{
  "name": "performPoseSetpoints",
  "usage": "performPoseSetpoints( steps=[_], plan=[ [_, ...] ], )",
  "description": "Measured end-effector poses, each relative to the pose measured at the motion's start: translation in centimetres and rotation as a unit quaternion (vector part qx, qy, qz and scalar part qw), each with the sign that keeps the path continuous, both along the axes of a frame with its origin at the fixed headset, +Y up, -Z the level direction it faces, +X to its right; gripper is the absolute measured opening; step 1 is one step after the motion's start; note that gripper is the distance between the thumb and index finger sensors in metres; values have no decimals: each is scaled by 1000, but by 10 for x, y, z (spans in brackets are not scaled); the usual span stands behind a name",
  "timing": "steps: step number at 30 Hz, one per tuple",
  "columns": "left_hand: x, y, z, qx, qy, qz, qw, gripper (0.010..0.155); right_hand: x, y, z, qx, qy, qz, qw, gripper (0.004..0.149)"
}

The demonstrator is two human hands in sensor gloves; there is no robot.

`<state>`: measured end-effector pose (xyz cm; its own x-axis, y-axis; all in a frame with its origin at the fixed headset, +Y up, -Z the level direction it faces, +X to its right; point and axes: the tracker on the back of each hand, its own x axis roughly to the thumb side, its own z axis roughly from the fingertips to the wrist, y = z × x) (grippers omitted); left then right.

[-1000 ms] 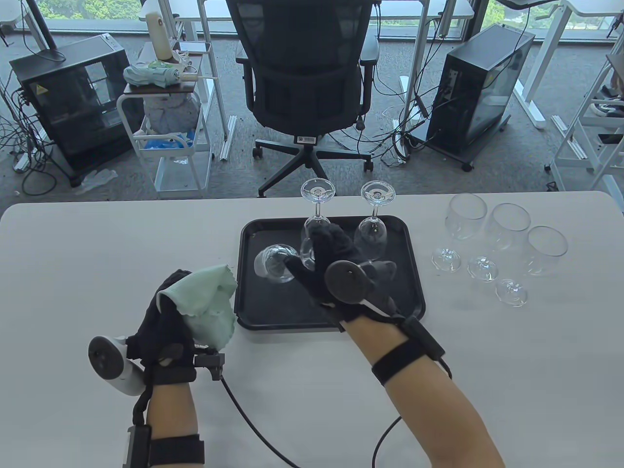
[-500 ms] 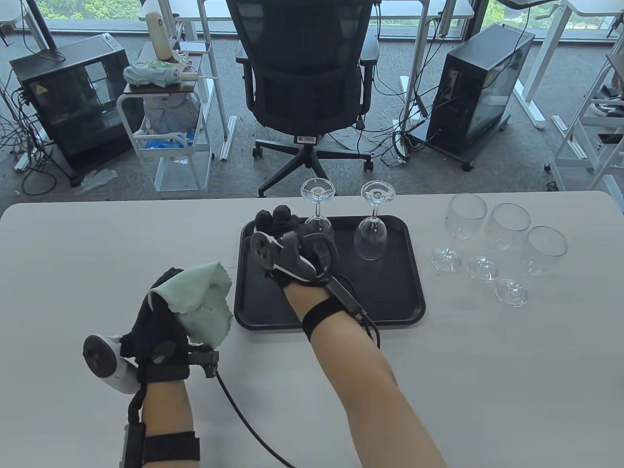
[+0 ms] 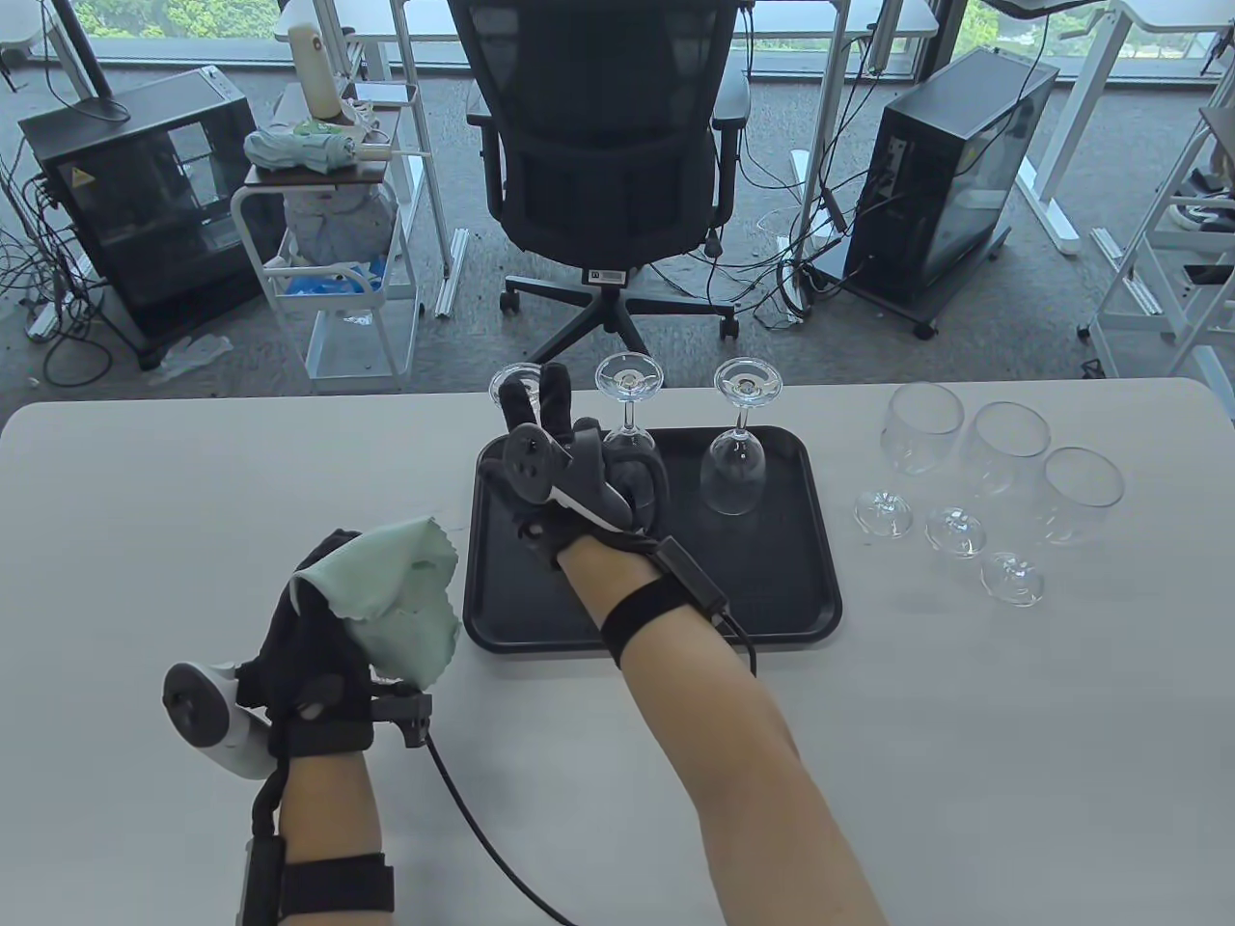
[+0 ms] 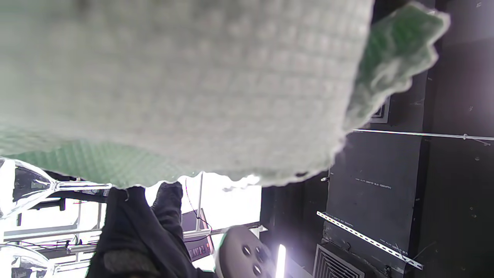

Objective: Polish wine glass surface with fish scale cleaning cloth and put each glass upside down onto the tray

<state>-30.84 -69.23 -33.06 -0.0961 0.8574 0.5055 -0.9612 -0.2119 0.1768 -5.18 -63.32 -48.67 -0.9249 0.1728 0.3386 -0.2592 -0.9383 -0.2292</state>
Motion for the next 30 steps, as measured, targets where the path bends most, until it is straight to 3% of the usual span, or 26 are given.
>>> performPoseSetpoints(
  steps=[3,5,9,14,21,25,30],
  plan=[
    [1,0,0,1,-2,0,1000,50,26,1,23,-4,37,-42,998,71],
    [2,1,0,2,-5,1,1000,50,58,-8,39,-41,43,-64,996,69],
    [4,2,-1,5,-8,1,1000,51,134,-34,57,-89,-3,-126,988,68],
    [9,0,-1,6,-14,6,1000,50,273,-91,83,-157,-139,-242,947,71],
    [12,0,-1,7,-20,10,1000,50,409,-131,126,-157,-337,-277,886,77],
    [10,-3,0,5,-22,25,999,51,449,-141,127,-150,-404,-330,840,87],
    [8,-4,-1,1,-21,29,999,51,467,-143,100,-159,-438,-371,803,94]
  ],
)
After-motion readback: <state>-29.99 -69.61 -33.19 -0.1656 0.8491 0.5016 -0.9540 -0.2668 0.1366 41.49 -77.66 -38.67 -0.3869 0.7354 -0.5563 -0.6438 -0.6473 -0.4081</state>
